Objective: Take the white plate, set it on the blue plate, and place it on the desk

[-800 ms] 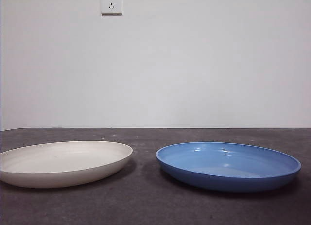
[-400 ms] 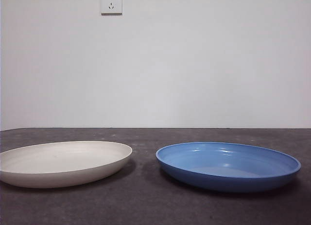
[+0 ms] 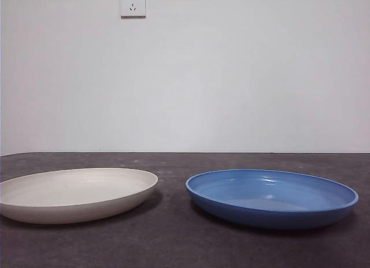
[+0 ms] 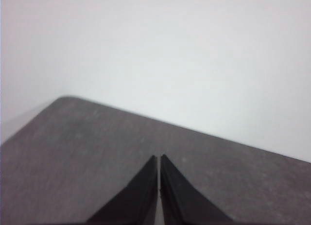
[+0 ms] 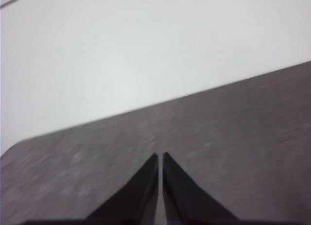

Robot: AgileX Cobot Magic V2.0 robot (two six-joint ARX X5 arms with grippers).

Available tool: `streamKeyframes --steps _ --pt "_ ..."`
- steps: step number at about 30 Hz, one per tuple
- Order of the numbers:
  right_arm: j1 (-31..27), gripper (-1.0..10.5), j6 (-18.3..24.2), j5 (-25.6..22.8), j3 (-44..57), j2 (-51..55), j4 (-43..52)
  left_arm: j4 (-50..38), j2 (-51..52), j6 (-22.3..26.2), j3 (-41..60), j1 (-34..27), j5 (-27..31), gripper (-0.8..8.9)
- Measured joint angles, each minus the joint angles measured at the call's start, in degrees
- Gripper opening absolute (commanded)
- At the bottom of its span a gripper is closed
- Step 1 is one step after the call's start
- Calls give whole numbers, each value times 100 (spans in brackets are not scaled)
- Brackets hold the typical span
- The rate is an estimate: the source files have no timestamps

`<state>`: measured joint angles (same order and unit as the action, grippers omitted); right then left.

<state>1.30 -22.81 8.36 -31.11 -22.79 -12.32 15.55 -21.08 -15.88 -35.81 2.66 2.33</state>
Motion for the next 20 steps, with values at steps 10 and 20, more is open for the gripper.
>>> streamKeyframes --steps 10,20 --pt "297 11 164 1394 -1504 -1412 -981 702 -1204 284 -1344 2 -1217 11" --pt "1294 11 719 1563 -1827 -2041 -1147 1259 -2157 275 -1556 254 -2809 11"
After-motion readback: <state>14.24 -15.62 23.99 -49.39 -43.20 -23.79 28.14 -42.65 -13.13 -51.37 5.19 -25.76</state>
